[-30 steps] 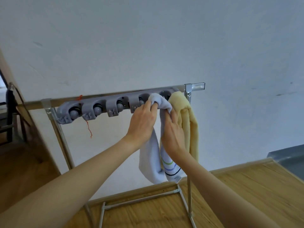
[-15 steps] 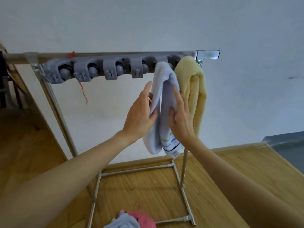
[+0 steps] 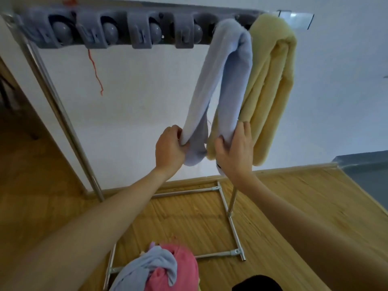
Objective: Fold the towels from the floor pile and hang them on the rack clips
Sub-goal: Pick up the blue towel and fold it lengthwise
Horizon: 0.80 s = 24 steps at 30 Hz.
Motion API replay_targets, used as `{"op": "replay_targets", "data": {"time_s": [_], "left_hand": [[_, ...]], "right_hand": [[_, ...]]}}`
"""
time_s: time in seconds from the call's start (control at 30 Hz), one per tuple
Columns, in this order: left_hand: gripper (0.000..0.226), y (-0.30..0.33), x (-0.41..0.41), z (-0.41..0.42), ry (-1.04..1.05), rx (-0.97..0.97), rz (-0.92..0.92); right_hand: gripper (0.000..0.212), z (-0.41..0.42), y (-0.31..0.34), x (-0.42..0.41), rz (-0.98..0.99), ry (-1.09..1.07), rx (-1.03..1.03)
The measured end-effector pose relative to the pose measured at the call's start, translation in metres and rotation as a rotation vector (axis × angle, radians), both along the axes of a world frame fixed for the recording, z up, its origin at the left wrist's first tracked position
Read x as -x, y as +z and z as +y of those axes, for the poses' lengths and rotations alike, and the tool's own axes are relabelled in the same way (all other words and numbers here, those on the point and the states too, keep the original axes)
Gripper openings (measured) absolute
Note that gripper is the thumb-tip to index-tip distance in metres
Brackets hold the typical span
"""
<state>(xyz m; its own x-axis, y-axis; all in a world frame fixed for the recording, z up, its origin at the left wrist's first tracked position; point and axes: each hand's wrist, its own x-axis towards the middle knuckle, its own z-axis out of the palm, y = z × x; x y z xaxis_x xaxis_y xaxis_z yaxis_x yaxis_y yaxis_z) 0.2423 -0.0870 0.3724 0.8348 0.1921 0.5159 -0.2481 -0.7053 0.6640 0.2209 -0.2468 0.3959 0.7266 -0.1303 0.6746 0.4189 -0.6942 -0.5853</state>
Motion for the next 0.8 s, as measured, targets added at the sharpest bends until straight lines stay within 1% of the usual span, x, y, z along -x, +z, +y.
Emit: {"op": "replay_targets", "data": {"time_s": [0.1,0.2,0.27,0.33,0.4,0.5,0.67,0.73,0.8], "left_hand": [[0.015,-0.003,0.004,0.022,0.061,-0.018,-0.031],[0.026,-0.004,0.012,0.039,0.055,-0.065,-0.042],[0.035,-0.008,0.015,0.048,0.042,-0.087,-0.047],[0.039,-0.013,0.017,0.052,0.038,-0.084,-0.047],[0.038,-0.019,0.019,0.05,0.041,-0.069,-0.048],[0.034,-0.031,0.022,0.04,0.01,-0.096,-0.04],[0.019,-0.055,0.027,0.013,-0.113,-0.238,0.019],[0.019,-0.063,0.032,0.005,-0.165,-0.237,0.035],[0.026,-0.072,0.036,0.003,-0.213,-0.228,0.075]], "right_hand": [[0.012,0.008,-0.008,0.014,-0.012,0.048,-0.03],[0.015,0.015,-0.013,0.017,0.031,0.083,-0.097],[0.018,0.021,-0.016,0.015,0.055,0.084,-0.089],[0.02,0.027,-0.02,0.012,0.062,0.054,-0.038],[0.022,0.033,-0.024,0.009,0.077,0.024,0.018],[0.035,0.036,-0.028,0.006,0.112,0.065,0.059],[0.035,0.026,-0.04,-0.002,0.176,0.17,0.084],[0.032,0.019,-0.05,-0.006,0.2,0.184,0.093],[0.03,0.011,-0.061,-0.006,0.244,0.198,0.127]]}}
